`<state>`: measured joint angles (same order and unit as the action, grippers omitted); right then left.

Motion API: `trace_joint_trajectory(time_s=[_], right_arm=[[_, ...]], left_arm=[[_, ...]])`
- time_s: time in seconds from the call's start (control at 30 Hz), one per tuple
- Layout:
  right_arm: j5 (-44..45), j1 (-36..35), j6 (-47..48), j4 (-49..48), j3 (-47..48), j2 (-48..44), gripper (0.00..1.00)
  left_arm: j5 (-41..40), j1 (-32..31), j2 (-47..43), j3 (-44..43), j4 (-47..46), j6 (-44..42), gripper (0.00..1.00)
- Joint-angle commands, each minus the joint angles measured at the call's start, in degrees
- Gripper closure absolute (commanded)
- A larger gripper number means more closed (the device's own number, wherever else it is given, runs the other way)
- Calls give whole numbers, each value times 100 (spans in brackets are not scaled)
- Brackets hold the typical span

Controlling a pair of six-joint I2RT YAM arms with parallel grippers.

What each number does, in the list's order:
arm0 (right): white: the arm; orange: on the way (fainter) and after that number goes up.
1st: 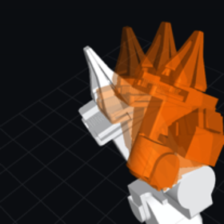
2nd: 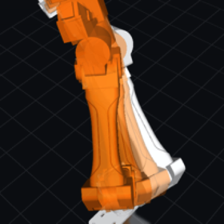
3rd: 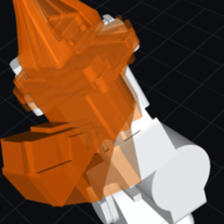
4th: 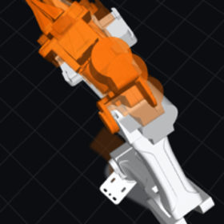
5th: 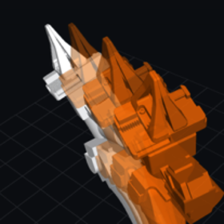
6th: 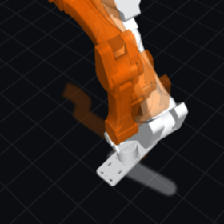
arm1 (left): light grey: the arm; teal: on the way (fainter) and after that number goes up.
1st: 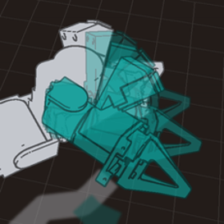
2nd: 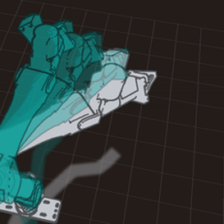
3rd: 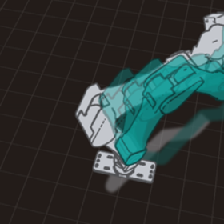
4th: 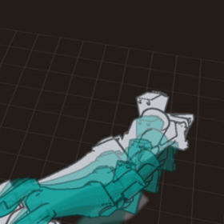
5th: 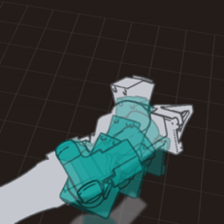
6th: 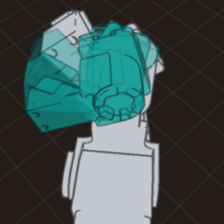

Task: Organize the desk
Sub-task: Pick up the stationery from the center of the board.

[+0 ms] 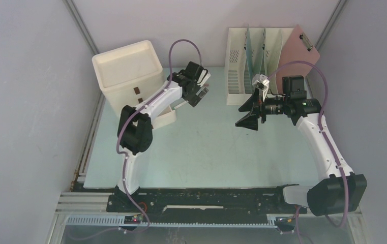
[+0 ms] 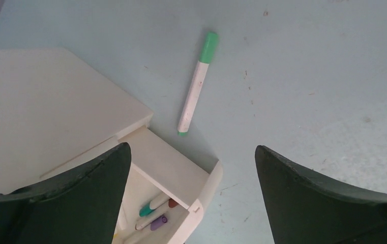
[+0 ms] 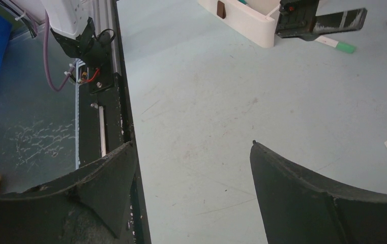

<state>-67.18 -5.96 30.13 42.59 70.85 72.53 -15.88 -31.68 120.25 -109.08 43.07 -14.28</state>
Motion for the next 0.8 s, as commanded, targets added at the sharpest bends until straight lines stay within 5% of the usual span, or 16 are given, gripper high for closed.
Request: trace_joint_trajectory(time_s=[0.0, 0.53, 0.77], right_arm=[[-120, 50, 106, 38, -5, -182, 11], [-107, 40, 116, 44, -8, -204, 11], [-100, 51, 130, 48, -5, -185, 11]], left_arm=[[95, 4, 423, -794, 613, -657, 4], [1293, 509, 1589, -1834, 1170, -1073, 43], [1278, 676, 1901, -1888, 1135, -1071, 53]])
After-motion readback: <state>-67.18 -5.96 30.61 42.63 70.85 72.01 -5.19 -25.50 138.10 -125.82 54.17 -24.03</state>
